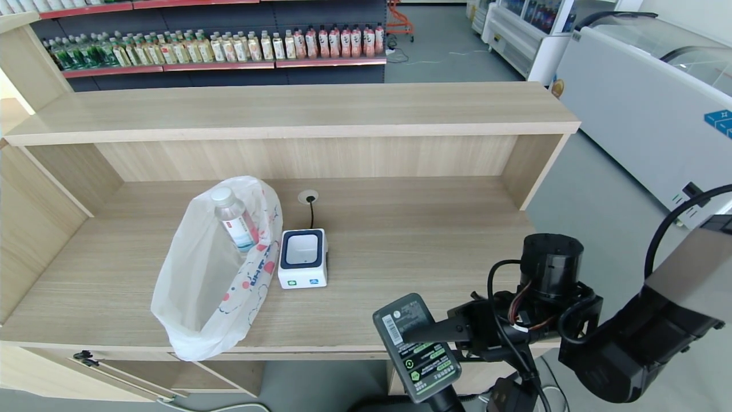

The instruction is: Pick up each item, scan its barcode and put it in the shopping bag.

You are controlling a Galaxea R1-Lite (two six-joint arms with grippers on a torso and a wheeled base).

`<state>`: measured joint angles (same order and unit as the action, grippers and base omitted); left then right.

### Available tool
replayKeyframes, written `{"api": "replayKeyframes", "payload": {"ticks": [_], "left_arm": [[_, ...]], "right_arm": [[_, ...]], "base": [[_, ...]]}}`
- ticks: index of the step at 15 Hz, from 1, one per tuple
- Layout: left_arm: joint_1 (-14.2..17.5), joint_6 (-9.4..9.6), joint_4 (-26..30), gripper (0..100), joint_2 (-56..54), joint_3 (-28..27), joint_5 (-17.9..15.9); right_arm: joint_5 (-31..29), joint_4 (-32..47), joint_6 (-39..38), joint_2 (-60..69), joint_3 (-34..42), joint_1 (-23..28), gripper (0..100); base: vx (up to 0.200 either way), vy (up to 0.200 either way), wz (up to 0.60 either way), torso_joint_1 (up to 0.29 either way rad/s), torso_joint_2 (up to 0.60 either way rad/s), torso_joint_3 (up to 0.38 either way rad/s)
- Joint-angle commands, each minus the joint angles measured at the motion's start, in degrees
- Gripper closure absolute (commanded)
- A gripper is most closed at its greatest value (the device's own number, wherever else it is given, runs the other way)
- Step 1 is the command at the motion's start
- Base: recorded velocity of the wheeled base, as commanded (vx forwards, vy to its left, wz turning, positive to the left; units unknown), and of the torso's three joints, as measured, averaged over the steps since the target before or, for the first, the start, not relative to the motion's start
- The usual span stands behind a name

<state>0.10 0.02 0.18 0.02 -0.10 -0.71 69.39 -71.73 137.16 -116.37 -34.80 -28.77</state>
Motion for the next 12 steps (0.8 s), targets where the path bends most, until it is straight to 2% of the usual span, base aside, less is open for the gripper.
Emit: {"api": "replayKeyframes", "payload": {"ticks": [1, 12], "left_arm": [[0.0, -0.02, 0.0, 0, 0.0, 0.0, 0.0], [0.1, -0.02, 0.0, 0, 0.0, 0.0, 0.0]], "right_arm": [[0.0, 0.0, 0.0, -1.5, -0.5, -0.1, 100], [0.0, 0.3, -0.6, -4.1, -3.3, -1.2, 100]], "base": [[0.000, 0.000, 0.00, 0.000, 0.00, 0.000], [0.000, 0.000, 0.00, 0.000, 0.00, 0.000]]}}
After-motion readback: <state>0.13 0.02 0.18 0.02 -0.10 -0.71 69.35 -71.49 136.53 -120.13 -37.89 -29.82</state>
